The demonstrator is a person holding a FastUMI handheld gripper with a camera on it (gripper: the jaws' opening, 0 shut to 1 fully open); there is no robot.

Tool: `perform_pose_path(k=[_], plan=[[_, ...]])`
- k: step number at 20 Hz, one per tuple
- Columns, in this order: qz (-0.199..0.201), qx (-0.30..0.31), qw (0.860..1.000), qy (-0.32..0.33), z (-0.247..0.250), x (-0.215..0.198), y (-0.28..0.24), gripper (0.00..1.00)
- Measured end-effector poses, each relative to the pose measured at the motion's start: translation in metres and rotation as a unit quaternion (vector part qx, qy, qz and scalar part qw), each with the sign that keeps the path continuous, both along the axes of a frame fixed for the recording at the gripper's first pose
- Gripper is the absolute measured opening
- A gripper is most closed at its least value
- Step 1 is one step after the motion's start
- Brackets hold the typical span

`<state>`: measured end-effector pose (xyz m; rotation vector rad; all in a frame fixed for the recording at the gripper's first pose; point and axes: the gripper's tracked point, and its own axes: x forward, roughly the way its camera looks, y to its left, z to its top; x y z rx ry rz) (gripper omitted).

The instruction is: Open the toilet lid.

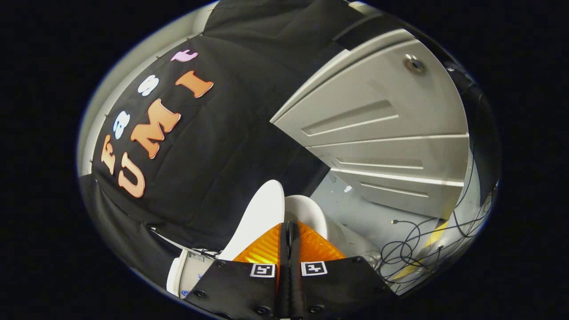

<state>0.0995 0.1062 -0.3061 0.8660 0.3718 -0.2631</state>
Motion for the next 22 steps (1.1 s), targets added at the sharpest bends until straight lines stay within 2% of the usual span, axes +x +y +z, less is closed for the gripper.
perform_pose_path(k=[4,7,11,22], plan=[[0.026,-0.089,0.995,-0.036,0.050,0.018,0.014,0.08],[0.062,-0.105,0.991,-0.059,0.091,0.029,0.036,0.08],[0.099,-0.147,0.981,-0.076,0.122,0.035,0.057,0.08],[0.155,-0.203,0.962,-0.095,0.170,0.043,0.101,0.08]])
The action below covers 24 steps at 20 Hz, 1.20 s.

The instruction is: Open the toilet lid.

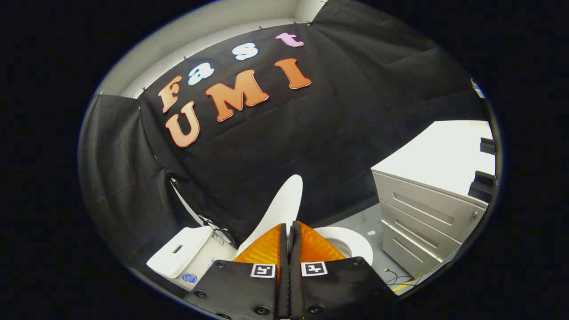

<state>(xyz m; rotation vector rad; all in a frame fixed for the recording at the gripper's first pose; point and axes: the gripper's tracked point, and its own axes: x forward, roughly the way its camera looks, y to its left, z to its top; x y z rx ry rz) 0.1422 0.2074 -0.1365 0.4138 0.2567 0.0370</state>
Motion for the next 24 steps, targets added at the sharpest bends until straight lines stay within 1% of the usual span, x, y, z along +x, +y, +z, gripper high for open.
perform_pose_path(k=[4,7,10,15,18,20,22,24], plan=[[0.012,-0.005,1.000,-0.009,0.016,0.001,0.017,0.08],[0.023,-0.030,0.999,-0.014,0.028,0.001,0.031,0.08],[0.036,-0.073,0.996,-0.022,0.043,0.002,0.053,0.08],[0.041,-0.106,0.993,-0.026,0.063,0.000,0.083,0.08],[0.052,-0.142,0.988,-0.032,0.075,-0.001,0.106,0.08],[0.051,-0.151,0.987,-0.030,0.085,-0.002,0.123,0.08],[0.060,-0.159,0.985,-0.036,0.097,-0.003,0.146,0.08],[0.076,-0.182,0.980,-0.040,0.106,-0.006,0.173,0.08]])
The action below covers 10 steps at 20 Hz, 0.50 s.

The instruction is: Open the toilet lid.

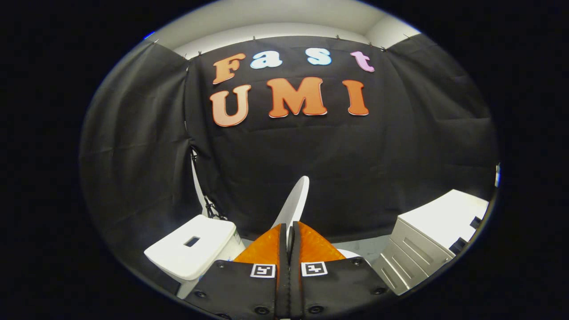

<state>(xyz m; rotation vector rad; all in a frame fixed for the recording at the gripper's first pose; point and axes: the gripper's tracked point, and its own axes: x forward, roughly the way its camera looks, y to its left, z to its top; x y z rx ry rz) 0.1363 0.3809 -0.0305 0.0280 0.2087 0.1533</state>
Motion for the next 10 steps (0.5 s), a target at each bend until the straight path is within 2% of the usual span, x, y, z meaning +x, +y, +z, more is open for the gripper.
perform_pose_path(k=[4,10], plan=[[0.017,-0.042,0.999,-0.005,0.015,-0.003,0.049,0.08],[0.020,-0.052,0.998,-0.002,0.023,-0.009,0.105,0.08]])
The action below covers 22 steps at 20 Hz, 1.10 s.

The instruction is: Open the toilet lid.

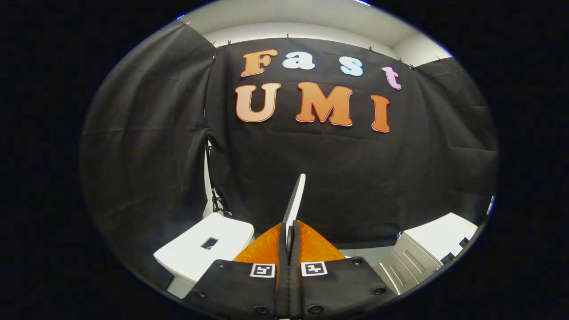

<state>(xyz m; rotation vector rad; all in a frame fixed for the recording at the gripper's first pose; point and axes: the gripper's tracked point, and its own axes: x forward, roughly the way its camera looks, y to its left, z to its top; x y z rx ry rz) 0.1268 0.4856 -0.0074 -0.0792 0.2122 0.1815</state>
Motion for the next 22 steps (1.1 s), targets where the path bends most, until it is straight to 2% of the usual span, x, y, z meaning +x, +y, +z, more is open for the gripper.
perform_pose_path(k=[7,12,15,19,22], plan=[[0.040,-0.024,0.999,0.000,0.003,-0.009,0.092,0.08],[0.092,-0.020,0.995,0.013,-0.002,-0.018,0.146,0.08],[0.115,-0.038,0.993,0.017,-0.011,-0.023,0.176,0.08],[0.123,-0.057,0.991,0.019,-0.021,-0.027,0.205,0.08],[0.113,-0.071,0.991,0.015,-0.022,-0.027,0.210,0.08]])
